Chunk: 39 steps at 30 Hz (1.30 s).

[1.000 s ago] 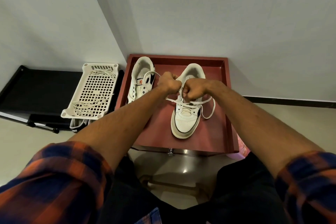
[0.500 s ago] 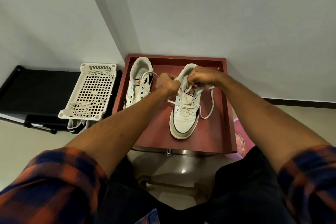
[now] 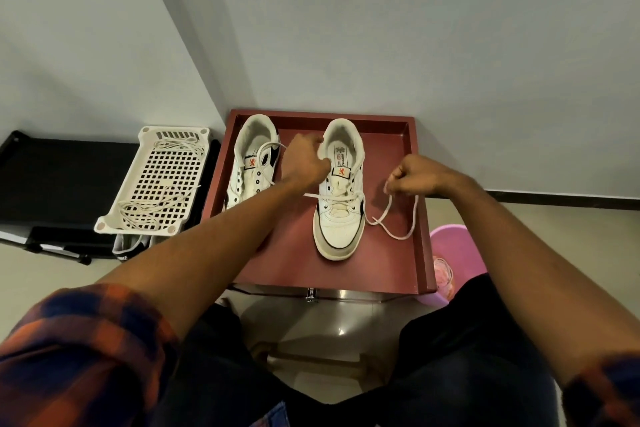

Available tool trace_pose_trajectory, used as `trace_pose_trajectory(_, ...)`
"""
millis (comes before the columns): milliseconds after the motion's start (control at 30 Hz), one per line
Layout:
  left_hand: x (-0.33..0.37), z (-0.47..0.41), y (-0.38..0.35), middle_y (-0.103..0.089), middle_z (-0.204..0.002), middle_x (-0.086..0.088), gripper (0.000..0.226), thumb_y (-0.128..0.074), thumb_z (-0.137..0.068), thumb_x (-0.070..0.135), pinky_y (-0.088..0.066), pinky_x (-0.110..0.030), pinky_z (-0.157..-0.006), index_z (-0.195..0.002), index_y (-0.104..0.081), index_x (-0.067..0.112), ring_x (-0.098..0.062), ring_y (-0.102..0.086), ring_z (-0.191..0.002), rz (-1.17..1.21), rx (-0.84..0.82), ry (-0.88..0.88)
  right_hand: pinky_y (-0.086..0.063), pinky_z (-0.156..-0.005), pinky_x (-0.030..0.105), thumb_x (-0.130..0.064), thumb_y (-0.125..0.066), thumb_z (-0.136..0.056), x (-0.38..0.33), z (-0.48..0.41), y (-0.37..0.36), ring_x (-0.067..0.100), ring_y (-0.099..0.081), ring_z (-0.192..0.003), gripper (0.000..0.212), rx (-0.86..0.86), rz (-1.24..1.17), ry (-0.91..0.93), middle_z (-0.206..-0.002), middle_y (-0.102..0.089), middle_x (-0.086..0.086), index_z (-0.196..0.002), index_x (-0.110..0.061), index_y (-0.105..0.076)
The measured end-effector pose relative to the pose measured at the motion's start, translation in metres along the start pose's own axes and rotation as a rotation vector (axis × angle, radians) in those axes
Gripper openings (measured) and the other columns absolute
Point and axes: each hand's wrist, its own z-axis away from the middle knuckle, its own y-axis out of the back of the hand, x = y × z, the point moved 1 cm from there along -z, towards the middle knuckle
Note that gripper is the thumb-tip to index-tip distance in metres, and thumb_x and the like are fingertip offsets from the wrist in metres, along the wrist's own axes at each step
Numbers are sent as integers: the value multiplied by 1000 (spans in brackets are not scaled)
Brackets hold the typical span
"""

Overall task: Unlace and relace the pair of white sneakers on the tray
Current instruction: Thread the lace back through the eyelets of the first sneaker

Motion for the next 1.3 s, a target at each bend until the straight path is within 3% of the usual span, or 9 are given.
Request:
trace_pose_trajectory(133,9,15,-2,-58,-114,-4,29,-69,-84,21,-50,-34,-85,-113,-69,21,-20,-60,-98,-192,-103,-311,-54,-72,33,-47,-72,-88,-17,-7,-8,10,-64,-62,31,247,-22,-3,-64,-72,-6,-67,-24,-77)
trace_pose_trajectory(233,12,27,-11,-66,-117,-3,33,-65,-87,26,-53,-39,-89,-120,-69,23,-27,-64,-108,-363,-266,-302,-53,-69,31,-67,-67,-84,-37,-17,-22,13,-70,-62,53,329,-76,-70,-59,-71,-3,-65,-18,-75)
trace_pose_trajectory(333,17,31,-17,-64,-122,-4,35,-64,-89,23,-53,-41,-87,-124,-67,23,-30,-64,-108,-374,-251,-251,-55,-65,30,-74,-67,-75,-52,-26,-37,18,-71,-64,58,409,-111,-156,-59,-70,-1,-63,-17,-71)
trace_pose_trajectory(533,31,21,-21,-64,-95,-5,7,-62,-88,15,-51,-37,-72,-93,-64,12,-31,-66,-93,-471,-395,-190,-42,-50,23,-52,-75,-70,-61,-34,-48,20,-70,-70,37,510,-209,-262,-72,-73,1,-75,-15,-76)
trace_pose_trajectory(667,16,14,-22,-53,-71,-1,28,-54,-91,15,-41,-33,-63,-63,-48,18,-32,-64,-83,-424,-482,-230,-60,-60,30,-33,-79,-74,-57,-37,-47,15,-74,-65,23,497,-356,-282,-65,-73,2,-69,-12,-73)
trace_pose_trajectory(867,-5,26,-20,-56,-95,-12,21,-48,-95,17,-48,-41,-76,-89,-63,3,-27,-57,-82,-250,-366,-362,-62,-58,31,-15,-79,-79,-53,-37,-46,14,-71,-50,13,469,-522,-294,-66,-74,8,-79,-4,-73)
trace_pose_trajectory(1067,-17,38,0,-57,-84,2,17,-66,-86,11,-41,-20,-65,-70,-66,17,-11,-56,-70,16,-261,-342,-64,-60,35,-5,-80,-77,-45,-39,-39,17,-71,-51,12,453,-647,-333,-74,-74,13,-81,2,-71)
trace_pose_trajectory(1133,-30,39,11,-59,-75,3,29,-71,-83,11,-42,-23,-60,-60,-59,23,-11,-56,-63,33,-214,-256,-65,-67,40,-2,-80,-76,-46,-41,-41,20,-72,-54,10,447,-677,-338,-74,-74,14,-76,2,-70)
trace_pose_trajectory(1300,-46,42,12,-65,-72,1,19,-62,-75,31,-54,-35,-63,-65,-70,17,-18,-63,-66,-51,-216,-136,-65,-70,40,-5,-81,-77,-49,-43,-46,18,-70,-51,15,466,-682,-319,-68,-72,10,-73,-2,-67)
